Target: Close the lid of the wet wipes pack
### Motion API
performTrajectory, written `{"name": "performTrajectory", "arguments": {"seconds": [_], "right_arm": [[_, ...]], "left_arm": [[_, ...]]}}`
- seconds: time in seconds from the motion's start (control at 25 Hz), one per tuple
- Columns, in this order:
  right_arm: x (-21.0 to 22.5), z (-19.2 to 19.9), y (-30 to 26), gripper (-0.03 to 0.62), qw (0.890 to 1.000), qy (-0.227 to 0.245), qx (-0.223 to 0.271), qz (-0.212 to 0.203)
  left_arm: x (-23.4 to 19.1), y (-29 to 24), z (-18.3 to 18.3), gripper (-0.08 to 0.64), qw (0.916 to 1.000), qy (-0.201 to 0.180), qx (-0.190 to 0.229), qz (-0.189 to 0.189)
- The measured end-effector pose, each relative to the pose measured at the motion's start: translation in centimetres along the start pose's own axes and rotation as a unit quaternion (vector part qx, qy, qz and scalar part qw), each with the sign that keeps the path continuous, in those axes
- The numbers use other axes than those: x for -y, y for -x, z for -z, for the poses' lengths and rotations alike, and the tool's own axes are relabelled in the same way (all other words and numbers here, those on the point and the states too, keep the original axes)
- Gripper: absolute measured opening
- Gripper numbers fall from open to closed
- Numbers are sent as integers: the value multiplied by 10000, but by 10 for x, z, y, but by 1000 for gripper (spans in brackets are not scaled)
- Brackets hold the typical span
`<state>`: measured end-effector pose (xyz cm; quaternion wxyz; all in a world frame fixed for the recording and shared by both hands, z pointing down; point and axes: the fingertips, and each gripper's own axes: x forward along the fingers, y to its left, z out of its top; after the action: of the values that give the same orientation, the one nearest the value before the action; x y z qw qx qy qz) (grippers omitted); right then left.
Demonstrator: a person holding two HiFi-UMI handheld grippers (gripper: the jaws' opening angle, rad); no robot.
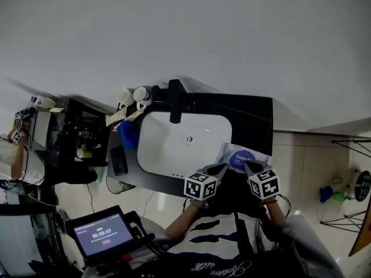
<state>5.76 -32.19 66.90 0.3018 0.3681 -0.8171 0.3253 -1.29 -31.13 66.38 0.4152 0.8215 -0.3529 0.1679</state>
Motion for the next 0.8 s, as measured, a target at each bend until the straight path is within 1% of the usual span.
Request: {"name": "performTrajectory", "arguments": {"seconds": [0.12, 0.28, 0.4, 0.52, 0.64, 0.8], "right_arm": [[2, 0, -6, -2, 10000, -27, -8, 1], [4, 1, -7, -2, 9994, -37, 230, 244], [0, -2, 1, -2, 9970, -367, 624, 283], [-11, -8, 23, -2, 9915, -711, 1044, 294], [-26, -11, 52, -2, 9863, -857, 1351, 413], [-53, -7, 71, -2, 9794, -978, 1696, 488]], "left_arm": [[-2, 2, 0, 0, 10000, 2, 54, 10], [-3, 9, -1, 2, 9998, -31, 192, 62], [-2, 19, -3, 1, 9992, -3, 387, 119], [8, 37, -6, 0, 9983, -12, 559, 191], [26, 56, -6, 1, 9973, -87, 662, 303], [36, 77, 9, 2, 9964, -249, 675, 449]]}}
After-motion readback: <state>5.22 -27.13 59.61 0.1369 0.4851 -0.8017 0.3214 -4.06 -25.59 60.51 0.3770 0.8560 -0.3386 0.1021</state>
